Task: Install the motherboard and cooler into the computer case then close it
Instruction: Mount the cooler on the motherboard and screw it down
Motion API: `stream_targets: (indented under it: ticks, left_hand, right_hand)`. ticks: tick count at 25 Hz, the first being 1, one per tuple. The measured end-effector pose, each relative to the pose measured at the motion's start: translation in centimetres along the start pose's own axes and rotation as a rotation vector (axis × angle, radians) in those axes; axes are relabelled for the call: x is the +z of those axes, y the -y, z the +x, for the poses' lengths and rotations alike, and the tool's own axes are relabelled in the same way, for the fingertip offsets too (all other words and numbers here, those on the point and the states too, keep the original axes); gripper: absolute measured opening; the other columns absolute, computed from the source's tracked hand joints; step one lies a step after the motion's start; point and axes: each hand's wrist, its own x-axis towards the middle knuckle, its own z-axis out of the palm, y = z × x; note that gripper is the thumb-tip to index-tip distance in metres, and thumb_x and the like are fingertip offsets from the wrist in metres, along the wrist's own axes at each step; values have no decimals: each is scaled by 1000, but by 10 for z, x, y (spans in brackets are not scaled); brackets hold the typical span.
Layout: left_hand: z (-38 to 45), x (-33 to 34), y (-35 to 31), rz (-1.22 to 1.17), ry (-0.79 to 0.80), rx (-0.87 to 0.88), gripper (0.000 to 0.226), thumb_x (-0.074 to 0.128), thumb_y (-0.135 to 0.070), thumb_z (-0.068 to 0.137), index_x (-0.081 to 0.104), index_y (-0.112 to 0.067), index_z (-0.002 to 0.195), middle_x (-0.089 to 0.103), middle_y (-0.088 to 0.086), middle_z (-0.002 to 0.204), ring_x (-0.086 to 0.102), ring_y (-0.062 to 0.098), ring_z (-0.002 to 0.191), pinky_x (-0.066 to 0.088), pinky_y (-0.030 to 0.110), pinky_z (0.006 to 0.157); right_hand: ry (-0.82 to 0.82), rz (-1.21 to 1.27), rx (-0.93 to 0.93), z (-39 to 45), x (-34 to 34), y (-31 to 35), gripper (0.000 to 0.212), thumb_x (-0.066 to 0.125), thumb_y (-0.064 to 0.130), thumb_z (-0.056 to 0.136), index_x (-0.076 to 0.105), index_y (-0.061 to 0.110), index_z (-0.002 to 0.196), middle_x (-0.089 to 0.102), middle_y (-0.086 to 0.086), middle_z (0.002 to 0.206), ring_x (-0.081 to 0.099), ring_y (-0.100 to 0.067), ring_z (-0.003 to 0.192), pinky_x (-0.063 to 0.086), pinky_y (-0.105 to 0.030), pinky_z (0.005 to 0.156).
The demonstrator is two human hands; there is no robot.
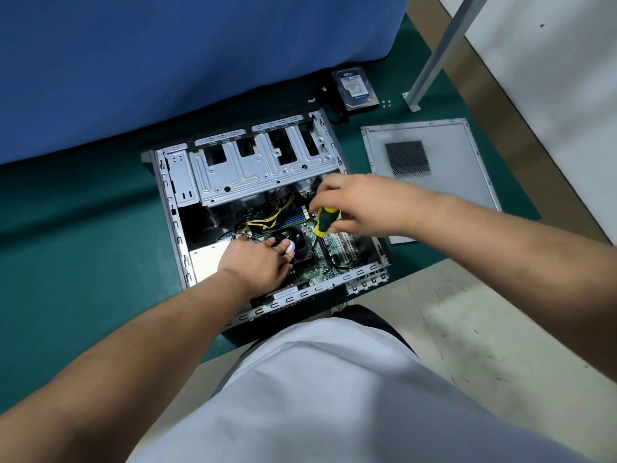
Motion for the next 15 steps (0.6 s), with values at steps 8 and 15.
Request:
stream_targets:
  ticks: [8,15]
  left_hand:
    - [-1,-3,0,-10,10,-3,52,18,-56,105,44,-47,149,20,-23,166,36,7,148,41,41,102]
    - [-1,-4,-1,-13,-4,-6,52,18,-57,104,42,-48,150,23,-21,166,38,8,147,40,42,103]
  right_hand:
    - [-159,-146,442,3,22,46,66,25,69,101,54,18,72,48,-1,61,58,-28,65,33,-32,53]
    - [15,-58,59,-10,3,27,43,61,19,98,60,34,137,61,-1,127,64,-27,104,55,-38,84]
